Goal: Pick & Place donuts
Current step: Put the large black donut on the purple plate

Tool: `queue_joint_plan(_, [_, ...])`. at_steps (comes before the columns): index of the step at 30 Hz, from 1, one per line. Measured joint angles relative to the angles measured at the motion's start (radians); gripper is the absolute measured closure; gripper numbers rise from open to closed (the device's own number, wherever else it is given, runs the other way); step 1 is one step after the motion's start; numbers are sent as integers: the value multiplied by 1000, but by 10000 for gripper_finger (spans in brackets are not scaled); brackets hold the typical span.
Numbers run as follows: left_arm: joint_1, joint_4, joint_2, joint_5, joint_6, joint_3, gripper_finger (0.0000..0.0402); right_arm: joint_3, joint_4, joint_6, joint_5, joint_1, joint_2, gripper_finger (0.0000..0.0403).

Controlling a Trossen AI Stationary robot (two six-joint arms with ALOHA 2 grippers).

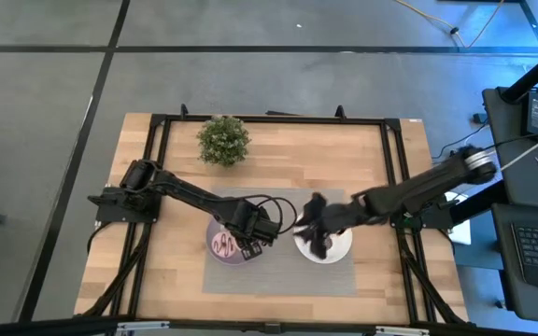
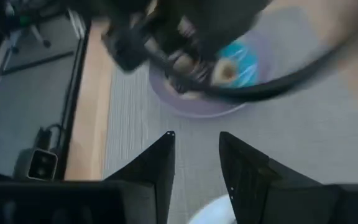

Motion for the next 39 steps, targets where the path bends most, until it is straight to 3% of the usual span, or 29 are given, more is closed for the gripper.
queue_joint_plan(4, [-1,0,0,-13,-19,0,284,-1,30,25,14,21,151,276])
queue_joint_plan(6, [-1,-1,1,-13,-26,0,281,-2,81,25,91,38,214,276])
queue_joint_plan(9, [-1,1,2,-14,-29,0,279,-2,279,-54,226,71,297,276])
queue_joint_plan(11, [-1,3,2,-22,-34,0,279,-2,409,-124,258,87,345,276])
queue_joint_plan(17, [-1,9,2,-35,-37,0,283,-1,613,-179,223,81,447,276])
queue_joint_plan(22, [-3,5,2,-56,-44,-1,280,-2,742,-234,125,51,495,276])
queue_joint_plan(28, [-1,8,3,-56,-50,-1,277,-2,795,-225,255,43,544,276])
queue_joint_plan(39, [-2,22,3,-56,-105,0,274,-2,819,-151,268,36,584,276])
